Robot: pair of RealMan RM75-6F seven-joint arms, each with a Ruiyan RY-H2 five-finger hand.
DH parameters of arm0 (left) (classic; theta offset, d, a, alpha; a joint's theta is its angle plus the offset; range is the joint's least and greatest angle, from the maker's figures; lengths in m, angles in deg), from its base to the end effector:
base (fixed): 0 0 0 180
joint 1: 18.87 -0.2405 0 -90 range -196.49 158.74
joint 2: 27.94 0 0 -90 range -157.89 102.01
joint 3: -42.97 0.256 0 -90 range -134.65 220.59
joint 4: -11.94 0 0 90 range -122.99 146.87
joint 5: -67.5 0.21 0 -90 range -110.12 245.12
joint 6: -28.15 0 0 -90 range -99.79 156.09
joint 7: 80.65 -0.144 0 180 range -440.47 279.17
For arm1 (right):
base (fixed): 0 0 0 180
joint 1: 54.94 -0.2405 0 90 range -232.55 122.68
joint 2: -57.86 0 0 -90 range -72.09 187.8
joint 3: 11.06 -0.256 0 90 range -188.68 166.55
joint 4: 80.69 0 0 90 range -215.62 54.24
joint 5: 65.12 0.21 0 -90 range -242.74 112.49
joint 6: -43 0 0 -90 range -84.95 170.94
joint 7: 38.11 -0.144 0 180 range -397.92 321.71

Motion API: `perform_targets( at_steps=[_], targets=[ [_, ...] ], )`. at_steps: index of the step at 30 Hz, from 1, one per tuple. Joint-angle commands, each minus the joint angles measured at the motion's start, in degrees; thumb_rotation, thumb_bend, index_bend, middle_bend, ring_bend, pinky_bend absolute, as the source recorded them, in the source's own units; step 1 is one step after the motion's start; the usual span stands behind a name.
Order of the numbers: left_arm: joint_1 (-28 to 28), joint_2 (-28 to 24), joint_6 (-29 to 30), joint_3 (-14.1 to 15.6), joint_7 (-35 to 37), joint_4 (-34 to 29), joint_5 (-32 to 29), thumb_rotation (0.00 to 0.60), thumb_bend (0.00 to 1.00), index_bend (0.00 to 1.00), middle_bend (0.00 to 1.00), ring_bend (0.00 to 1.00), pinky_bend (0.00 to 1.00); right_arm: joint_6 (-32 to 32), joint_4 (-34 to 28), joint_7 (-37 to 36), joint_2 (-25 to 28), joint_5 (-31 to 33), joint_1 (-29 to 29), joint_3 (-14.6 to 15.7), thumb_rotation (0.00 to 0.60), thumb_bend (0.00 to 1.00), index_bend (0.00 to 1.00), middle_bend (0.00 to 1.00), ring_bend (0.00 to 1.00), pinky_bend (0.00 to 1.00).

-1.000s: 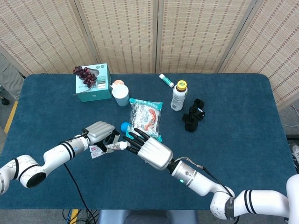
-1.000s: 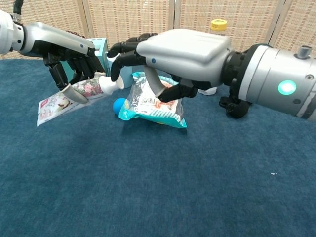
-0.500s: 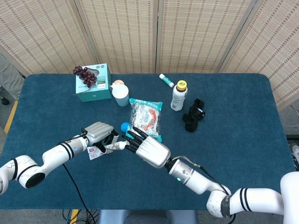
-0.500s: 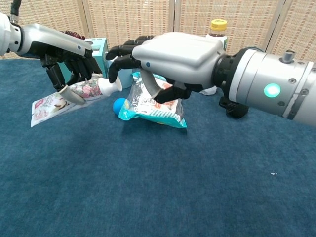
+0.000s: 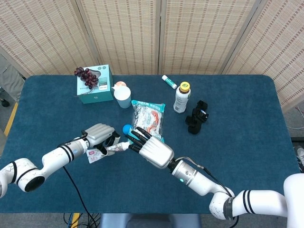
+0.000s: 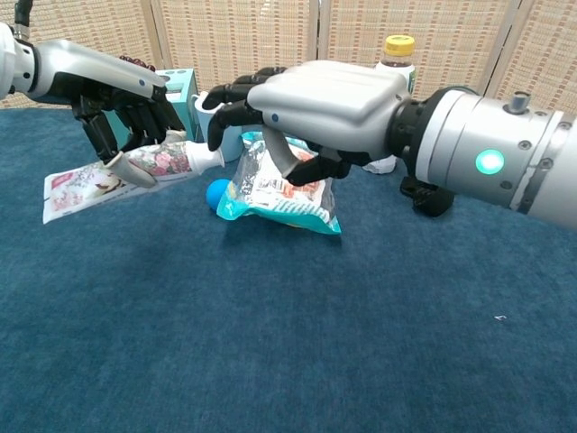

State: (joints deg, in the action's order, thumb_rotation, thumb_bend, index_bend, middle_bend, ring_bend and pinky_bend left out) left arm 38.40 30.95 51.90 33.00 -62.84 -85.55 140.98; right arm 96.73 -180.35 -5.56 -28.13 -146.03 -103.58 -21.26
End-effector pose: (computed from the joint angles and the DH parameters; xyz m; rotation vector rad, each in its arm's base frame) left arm -0.1009 0.3674 0.0789 -2.2009 -1.2506 -0.7575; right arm -0.0367 -0.2912 -0.0123 2.2257 -0.4010 1.1412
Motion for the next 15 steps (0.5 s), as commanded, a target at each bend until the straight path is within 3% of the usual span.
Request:
perform_targets(
  at_steps=[1,15],
  targets=[
    [-0.14,-0.04,0.13,-0.09,0.48,0.01,0.49,0.600,0.48,0.63,0.70,0.57,0.55,0.05,0.16,0.00,-0.16,0.22,-0.17,0.06,0.597,0.92,0.26,0.07,0.00,0.00],
    [-0.62,-0.35,1.03,-0.25,2.56,-0.44,2.39,0.600,0.48,0.64,0.71,0.58,0.56,0.38,1.70,0.72,-1.40,1.40,-1.18,0.38,0.597,0.92,0.26,0.06,0.00,0.00]
  ],
)
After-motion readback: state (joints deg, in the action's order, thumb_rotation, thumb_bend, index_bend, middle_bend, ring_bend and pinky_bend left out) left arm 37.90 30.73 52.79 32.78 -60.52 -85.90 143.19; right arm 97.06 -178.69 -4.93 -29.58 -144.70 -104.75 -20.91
